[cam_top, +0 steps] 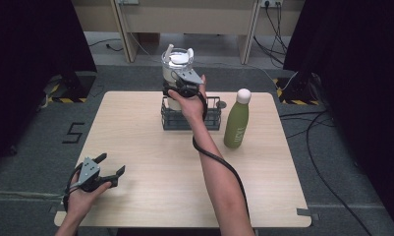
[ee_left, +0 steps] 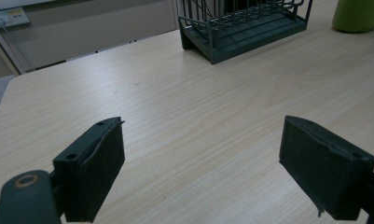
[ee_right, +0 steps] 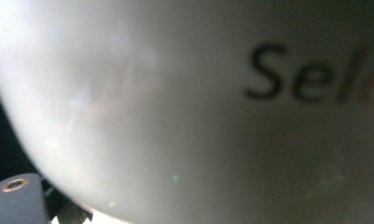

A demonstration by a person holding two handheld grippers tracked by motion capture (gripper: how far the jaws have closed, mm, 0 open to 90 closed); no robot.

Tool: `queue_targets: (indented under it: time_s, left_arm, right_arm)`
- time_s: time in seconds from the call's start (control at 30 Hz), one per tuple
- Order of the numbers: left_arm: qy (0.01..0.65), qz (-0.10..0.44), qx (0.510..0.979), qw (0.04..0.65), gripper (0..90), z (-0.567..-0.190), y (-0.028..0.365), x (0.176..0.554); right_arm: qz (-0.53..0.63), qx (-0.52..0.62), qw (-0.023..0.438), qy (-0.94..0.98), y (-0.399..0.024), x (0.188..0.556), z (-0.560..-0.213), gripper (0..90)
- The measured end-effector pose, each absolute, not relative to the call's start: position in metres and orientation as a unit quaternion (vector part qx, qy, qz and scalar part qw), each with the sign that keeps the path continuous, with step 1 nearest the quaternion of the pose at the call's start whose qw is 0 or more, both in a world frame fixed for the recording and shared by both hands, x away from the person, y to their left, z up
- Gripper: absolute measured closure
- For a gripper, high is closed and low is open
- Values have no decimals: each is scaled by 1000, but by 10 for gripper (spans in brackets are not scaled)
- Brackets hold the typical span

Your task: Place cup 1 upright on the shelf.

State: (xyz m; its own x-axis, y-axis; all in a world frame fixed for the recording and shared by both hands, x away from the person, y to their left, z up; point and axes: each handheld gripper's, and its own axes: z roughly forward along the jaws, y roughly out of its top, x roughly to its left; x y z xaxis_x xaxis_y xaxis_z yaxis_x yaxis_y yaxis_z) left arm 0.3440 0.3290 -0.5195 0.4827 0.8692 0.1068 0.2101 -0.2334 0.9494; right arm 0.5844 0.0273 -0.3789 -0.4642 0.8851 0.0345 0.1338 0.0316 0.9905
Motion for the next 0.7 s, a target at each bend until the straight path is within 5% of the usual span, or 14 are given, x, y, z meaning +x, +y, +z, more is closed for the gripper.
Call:
queue_targets:
  time_s: [0.7]
  left_arm:
    - [379, 337, 708, 491, 133, -519, 328, 344]
  right_arm:
    - [551, 413, 325, 648, 33, 593, -398, 103]
